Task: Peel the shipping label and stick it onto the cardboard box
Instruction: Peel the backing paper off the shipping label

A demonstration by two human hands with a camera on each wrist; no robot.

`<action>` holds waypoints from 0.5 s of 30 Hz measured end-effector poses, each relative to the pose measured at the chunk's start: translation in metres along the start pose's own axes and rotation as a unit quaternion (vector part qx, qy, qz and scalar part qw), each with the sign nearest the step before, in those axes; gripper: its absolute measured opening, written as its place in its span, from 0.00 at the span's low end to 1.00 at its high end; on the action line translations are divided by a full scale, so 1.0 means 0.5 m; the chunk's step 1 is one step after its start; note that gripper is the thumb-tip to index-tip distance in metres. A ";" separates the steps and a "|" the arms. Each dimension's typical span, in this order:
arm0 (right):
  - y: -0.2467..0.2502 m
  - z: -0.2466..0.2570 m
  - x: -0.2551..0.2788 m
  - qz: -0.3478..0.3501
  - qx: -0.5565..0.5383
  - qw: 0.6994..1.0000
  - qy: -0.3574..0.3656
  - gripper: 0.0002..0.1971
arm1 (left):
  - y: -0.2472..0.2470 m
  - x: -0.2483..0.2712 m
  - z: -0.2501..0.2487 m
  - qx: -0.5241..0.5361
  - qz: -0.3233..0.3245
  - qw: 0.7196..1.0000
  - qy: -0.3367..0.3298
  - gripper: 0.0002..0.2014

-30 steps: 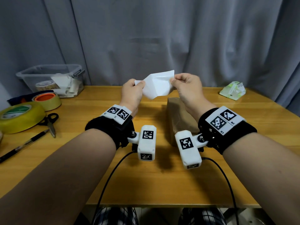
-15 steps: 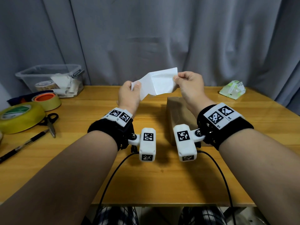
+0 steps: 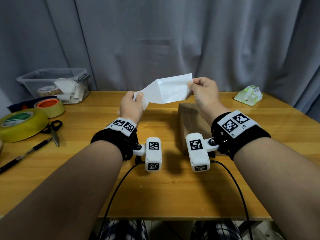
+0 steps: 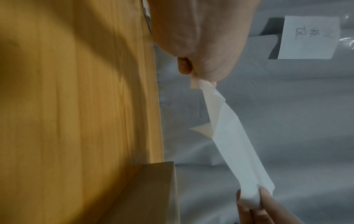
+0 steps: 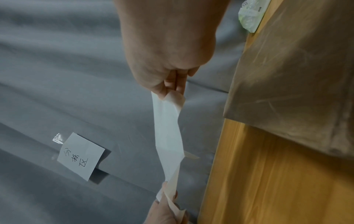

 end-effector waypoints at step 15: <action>0.010 -0.022 0.000 -0.048 -0.020 0.998 -0.017 0.12 | 0.008 0.012 0.024 0.005 -0.025 0.996 0.081 0.15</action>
Point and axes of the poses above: each hand's wrist, its own x-axis away from the middle knuckle, its own y-axis out of the back of the hand, z = x × y, the point moved 3 cm from there along -x, towards the middle knuckle, and after that the axes turned 11 degrees about -x, right-handed, at the moved point
